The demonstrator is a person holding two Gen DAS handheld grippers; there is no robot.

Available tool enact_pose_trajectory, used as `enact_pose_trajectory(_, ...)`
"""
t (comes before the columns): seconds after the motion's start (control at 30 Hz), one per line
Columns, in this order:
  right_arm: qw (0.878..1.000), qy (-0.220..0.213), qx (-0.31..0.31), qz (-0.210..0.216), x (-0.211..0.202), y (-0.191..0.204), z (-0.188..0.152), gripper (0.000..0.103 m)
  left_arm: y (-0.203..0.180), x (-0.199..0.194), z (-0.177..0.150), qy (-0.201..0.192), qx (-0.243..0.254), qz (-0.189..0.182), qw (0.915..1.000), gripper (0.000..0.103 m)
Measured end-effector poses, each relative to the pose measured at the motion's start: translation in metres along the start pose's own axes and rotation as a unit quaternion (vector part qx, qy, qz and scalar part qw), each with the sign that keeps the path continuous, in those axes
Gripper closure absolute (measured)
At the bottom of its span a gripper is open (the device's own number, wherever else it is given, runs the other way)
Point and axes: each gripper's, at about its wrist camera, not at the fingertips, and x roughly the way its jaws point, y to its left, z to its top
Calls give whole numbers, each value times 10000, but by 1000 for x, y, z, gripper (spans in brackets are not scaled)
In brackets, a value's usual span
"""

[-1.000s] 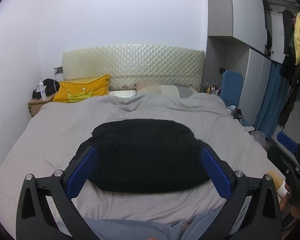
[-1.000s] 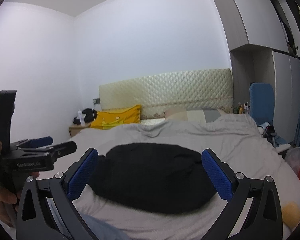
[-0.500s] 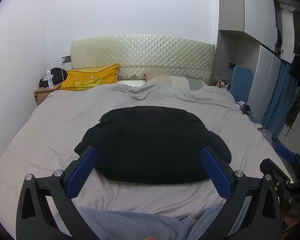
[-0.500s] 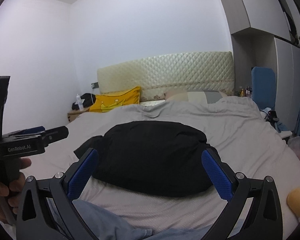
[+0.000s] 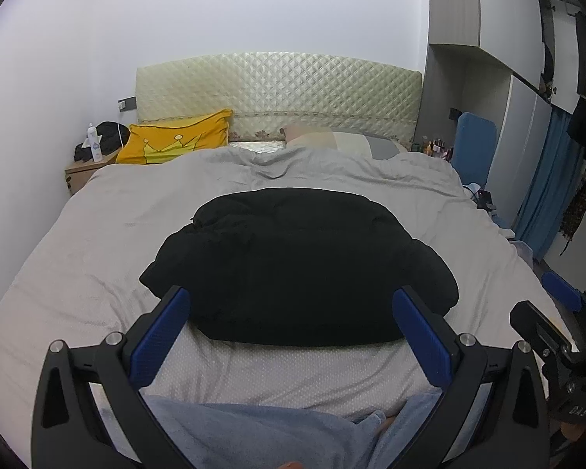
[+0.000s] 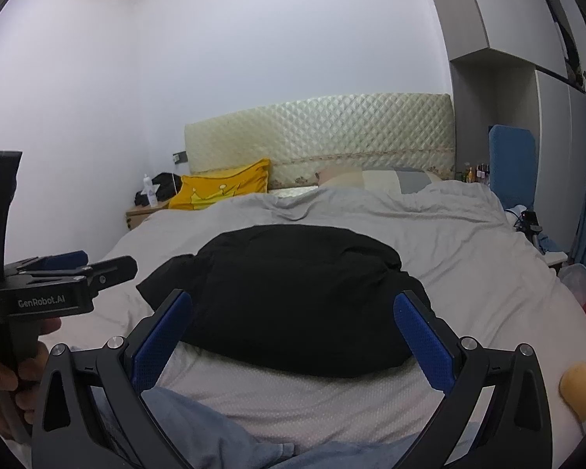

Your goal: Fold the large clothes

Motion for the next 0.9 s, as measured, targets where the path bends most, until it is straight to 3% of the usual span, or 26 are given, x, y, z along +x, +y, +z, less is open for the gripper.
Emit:
enact_pose_trajectory(0.33, 10000, 51, 23, -49, 5, 0, -2, 0, 4, 4, -1, 62, -132, -77, 9999, 0)
enact_pose_trajectory(0.9, 9999, 106, 37, -88, 5, 2, -6, 0, -4, 2, -8, 41, 74, -62, 9999, 0)
